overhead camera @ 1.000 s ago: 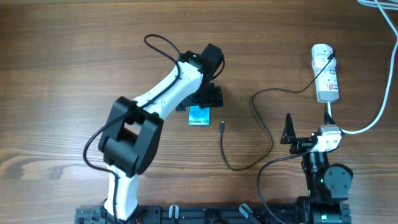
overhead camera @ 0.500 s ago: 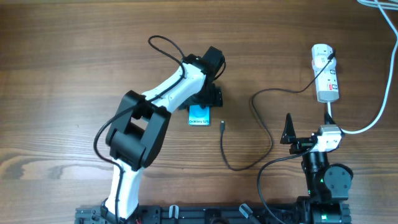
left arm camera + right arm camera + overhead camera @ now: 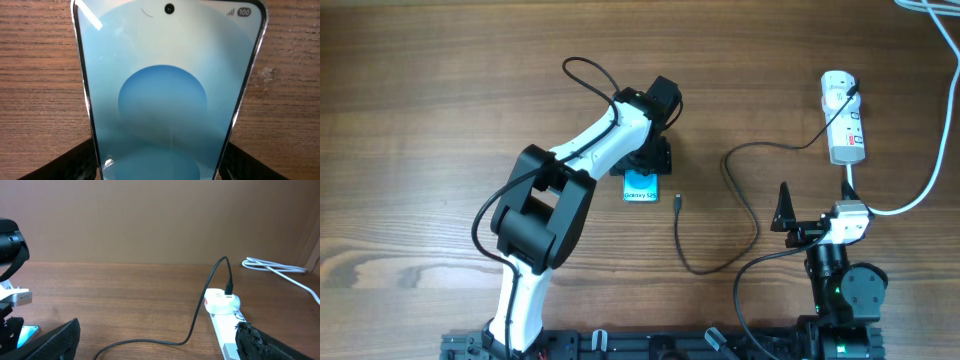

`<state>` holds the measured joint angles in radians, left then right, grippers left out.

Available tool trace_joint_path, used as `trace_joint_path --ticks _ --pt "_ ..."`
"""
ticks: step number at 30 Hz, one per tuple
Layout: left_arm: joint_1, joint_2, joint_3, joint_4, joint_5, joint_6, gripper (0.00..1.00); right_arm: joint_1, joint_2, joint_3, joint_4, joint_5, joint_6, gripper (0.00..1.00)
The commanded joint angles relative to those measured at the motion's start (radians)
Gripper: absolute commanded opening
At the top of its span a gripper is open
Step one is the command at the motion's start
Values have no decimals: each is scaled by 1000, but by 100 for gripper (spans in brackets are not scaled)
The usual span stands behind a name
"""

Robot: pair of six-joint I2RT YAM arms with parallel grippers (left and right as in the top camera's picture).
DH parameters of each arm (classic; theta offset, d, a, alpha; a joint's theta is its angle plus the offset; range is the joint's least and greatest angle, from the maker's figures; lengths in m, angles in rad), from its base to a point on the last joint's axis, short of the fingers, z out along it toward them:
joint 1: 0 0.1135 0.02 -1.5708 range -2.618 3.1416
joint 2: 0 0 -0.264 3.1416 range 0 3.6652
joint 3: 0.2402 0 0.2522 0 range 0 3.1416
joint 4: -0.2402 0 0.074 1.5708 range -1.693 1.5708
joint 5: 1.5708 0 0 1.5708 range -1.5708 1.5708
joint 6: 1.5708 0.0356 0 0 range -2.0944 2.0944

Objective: Plug charger to phone and switch on socket
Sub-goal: 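Lower the left gripper over the phone's top edge and close, then lift the phone with the left gripper and hold it upright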

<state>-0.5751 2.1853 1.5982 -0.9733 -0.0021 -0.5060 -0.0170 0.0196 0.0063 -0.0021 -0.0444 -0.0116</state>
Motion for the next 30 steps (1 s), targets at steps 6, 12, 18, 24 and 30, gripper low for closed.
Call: trace_joint_path --ticks 6,12,18,24,30 --pt "6 39 2 -41 10 4 69 -5 -6 -1 3 -2 12 100" --pt "6 21 149 -230 97 5 66 -5 -6 -1 3 -2 12 100" --pt "16 -68 229 -386 496 224 73 -5 -6 -1 3 -2 12 100" --pt "125 -142 229 -455 943 346 73 -5 -6 -1 3 -2 12 100" --pt "270 -142 229 -486 1359 344 74 -5 -6 -1 3 -2 12 100"
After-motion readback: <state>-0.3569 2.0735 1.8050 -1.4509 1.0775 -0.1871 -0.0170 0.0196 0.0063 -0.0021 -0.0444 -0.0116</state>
